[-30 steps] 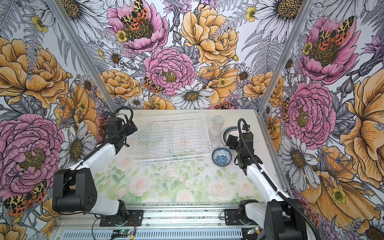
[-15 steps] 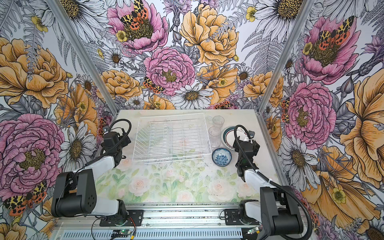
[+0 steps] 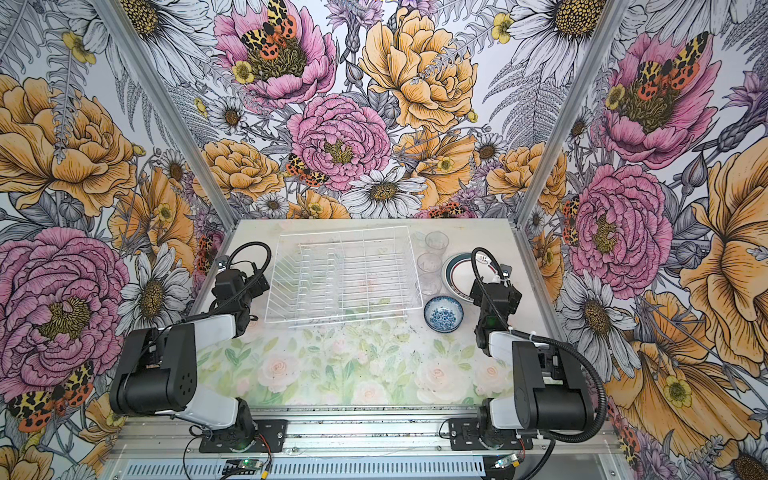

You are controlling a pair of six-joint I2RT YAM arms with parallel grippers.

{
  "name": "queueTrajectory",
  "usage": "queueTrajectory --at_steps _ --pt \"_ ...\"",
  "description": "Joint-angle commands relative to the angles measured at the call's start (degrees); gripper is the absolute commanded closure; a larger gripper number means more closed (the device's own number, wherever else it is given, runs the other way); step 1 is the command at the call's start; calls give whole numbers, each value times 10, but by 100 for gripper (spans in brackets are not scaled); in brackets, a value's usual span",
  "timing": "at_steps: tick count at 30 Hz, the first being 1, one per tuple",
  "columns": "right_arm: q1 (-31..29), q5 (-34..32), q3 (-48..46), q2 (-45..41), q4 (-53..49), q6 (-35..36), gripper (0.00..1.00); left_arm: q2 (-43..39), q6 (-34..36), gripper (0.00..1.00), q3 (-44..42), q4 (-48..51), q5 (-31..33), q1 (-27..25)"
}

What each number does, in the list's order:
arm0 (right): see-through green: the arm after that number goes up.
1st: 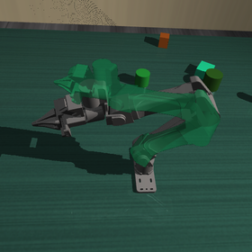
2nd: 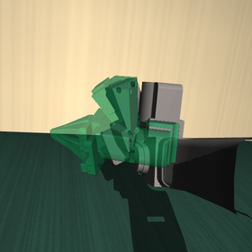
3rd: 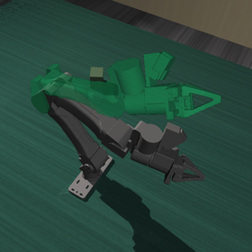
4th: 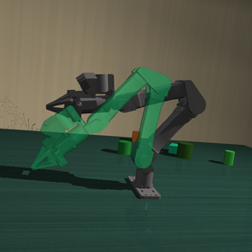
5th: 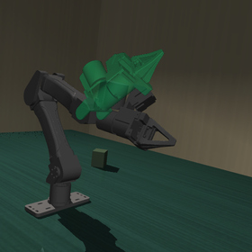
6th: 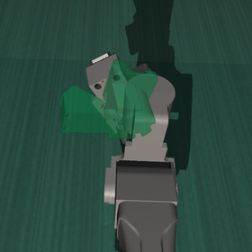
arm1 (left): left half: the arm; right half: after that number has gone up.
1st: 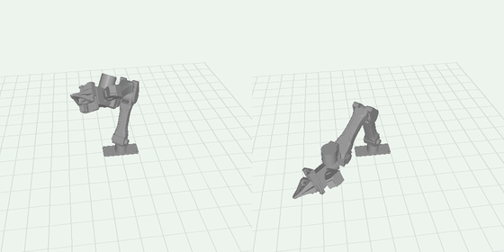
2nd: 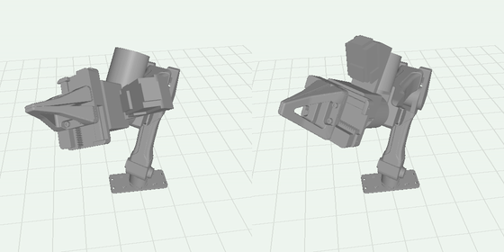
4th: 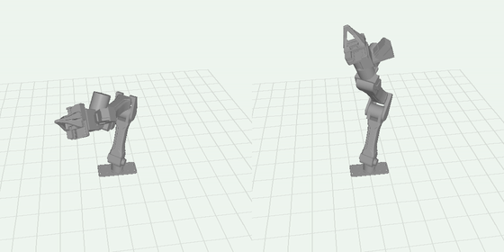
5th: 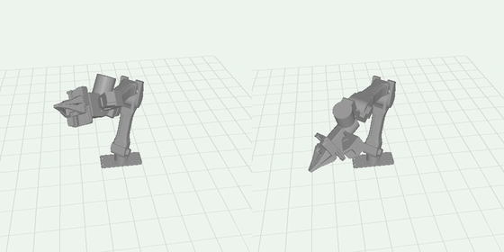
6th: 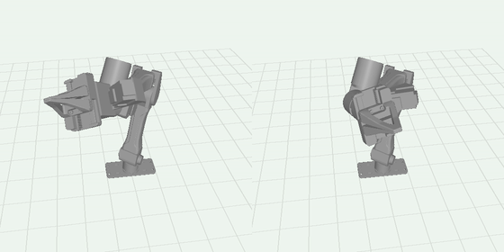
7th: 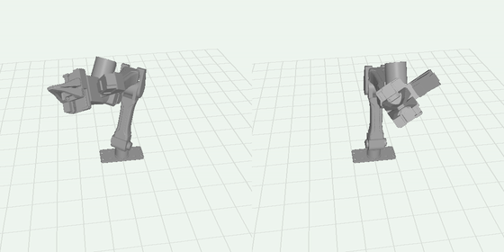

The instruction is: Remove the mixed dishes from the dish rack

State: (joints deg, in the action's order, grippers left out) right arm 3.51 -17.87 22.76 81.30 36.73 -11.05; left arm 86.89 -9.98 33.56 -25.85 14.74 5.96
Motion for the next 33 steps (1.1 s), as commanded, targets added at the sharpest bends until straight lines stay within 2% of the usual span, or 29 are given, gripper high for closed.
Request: queueTrajectory --at_steps 1,8,13,18,33 --pt "3 35 15 5 31 -5 8 4 9 1 12 -7 -4 -5" --pt "-13 104 5 50 100 43 7 10 25 1 20 -4 -23 -12" --pt "-18 105 5 58 104 48 5 7 45 1 10 -24 -60 -19" --pt "-19 105 4 58 106 48 4 0 65 1 -7 -56 -64 -33" --pt "-21 111 -1 66 122 57 3 12 80 1 3 -49 -32 -53"
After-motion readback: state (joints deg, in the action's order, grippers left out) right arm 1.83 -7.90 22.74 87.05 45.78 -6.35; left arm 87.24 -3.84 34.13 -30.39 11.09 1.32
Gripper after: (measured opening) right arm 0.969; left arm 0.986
